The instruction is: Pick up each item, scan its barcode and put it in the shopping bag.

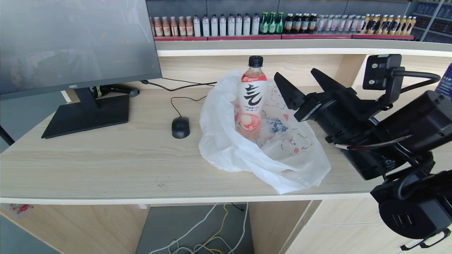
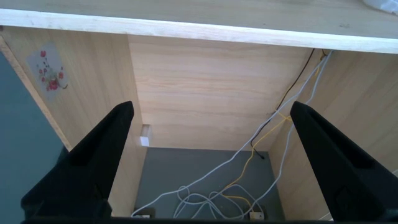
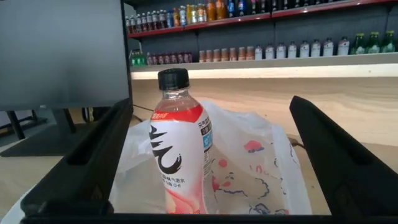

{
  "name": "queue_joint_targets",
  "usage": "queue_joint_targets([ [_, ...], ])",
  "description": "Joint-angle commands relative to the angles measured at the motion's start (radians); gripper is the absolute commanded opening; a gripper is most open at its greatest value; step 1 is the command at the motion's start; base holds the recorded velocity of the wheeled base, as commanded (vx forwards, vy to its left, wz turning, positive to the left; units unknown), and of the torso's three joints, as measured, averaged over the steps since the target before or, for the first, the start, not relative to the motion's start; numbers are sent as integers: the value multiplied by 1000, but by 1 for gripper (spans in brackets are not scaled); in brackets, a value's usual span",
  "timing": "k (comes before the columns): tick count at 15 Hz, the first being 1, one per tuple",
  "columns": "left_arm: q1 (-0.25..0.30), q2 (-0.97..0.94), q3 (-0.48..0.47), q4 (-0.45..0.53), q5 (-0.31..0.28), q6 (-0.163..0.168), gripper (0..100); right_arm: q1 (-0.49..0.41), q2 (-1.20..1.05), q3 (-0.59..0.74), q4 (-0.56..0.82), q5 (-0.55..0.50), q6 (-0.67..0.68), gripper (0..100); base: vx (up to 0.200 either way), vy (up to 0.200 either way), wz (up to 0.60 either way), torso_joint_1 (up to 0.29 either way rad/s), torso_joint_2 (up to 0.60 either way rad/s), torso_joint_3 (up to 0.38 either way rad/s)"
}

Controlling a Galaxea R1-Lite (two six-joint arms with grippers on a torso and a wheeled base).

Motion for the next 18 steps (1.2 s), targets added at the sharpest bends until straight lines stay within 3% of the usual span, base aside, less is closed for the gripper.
queue_joint_targets([
  [1,0,0,0,0,0,0,100,58,-1,20,-9,-27,3,100,0,0,0,0,0,0],
  [3,2,0,0,0,0,-4,100,141,2,71,-13,-75,0,100,0,0,0,0,0,0],
  [7,2,0,0,0,0,-9,100,211,45,43,-13,-93,-5,100,-150,0,0,4,5,-1],
  [10,0,0,0,0,0,-1,100,305,52,43,-13,-157,0,100,0,0,0,0,0,0],
  [14,2,0,0,0,0,-13,100,319,43,89,-13,-173,3,100,0,0,0,0,0,0],
  [18,2,0,0,0,0,-15,100,328,29,130,-13,-174,-13,100,0,-200,0,-1,4,2],
])
